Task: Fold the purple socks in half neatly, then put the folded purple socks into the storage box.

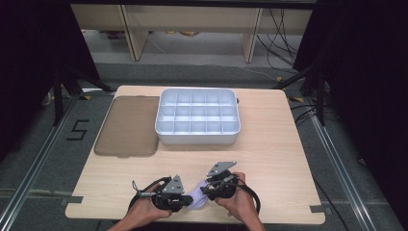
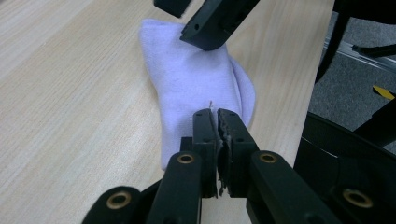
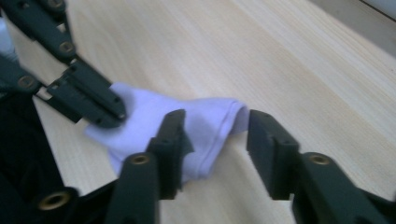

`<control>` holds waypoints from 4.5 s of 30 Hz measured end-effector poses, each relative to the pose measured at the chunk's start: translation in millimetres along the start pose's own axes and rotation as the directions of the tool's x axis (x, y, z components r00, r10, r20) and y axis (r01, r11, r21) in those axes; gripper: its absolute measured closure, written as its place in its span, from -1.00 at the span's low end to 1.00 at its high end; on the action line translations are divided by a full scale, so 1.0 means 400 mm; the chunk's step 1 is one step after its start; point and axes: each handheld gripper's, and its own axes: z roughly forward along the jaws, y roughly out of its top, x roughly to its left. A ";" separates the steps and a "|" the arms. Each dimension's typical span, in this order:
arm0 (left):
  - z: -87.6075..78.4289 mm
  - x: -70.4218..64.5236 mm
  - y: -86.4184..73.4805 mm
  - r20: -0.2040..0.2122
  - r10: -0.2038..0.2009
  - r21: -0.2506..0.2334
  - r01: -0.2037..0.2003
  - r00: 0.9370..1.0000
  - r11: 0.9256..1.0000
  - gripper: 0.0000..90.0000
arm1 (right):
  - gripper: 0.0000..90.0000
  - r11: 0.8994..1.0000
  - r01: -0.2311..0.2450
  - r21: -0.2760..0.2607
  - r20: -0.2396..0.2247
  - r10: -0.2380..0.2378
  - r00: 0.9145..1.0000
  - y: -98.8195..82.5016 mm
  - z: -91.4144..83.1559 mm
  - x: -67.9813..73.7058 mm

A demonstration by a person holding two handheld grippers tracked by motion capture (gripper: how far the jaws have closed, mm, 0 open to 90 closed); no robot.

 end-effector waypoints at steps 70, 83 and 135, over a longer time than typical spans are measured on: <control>-0.168 0.120 -0.152 -0.235 -0.182 -0.025 0.181 0.955 0.983 -0.36 | 0.54 0.998 0.010 0.061 -0.111 -0.003 0.994 0.021 0.011 0.015; -0.167 0.128 -0.154 -0.262 -0.172 -0.018 0.173 0.950 0.985 -0.48 | 0.54 0.998 0.025 0.051 -0.086 -0.021 0.996 0.039 -0.025 0.028; -0.168 0.123 -0.156 -0.244 -0.189 -0.030 0.188 0.951 0.982 -0.52 | 0.54 0.999 0.002 0.039 0.123 -0.007 0.992 0.201 -0.199 -0.135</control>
